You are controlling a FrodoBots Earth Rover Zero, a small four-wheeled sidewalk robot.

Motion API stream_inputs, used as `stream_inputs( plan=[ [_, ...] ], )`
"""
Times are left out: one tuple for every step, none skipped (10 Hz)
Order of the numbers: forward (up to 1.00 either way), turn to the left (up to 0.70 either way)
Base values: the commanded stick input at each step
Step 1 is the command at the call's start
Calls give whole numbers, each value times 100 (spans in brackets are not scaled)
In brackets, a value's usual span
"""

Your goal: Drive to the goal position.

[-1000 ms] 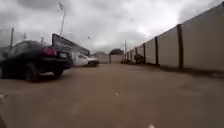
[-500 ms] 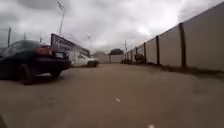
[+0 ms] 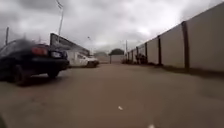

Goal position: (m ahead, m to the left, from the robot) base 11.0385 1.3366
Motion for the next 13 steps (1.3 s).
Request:
stream_inputs(
  plan=[
    [50,0],
    [50,0],
    [50,0],
    [50,0],
    [50,0],
    [50,0],
    [50,0],
    [50,0],
    [50,0],
    [50,0],
    [50,0],
    [50,0],
    [50,0]
  ],
)
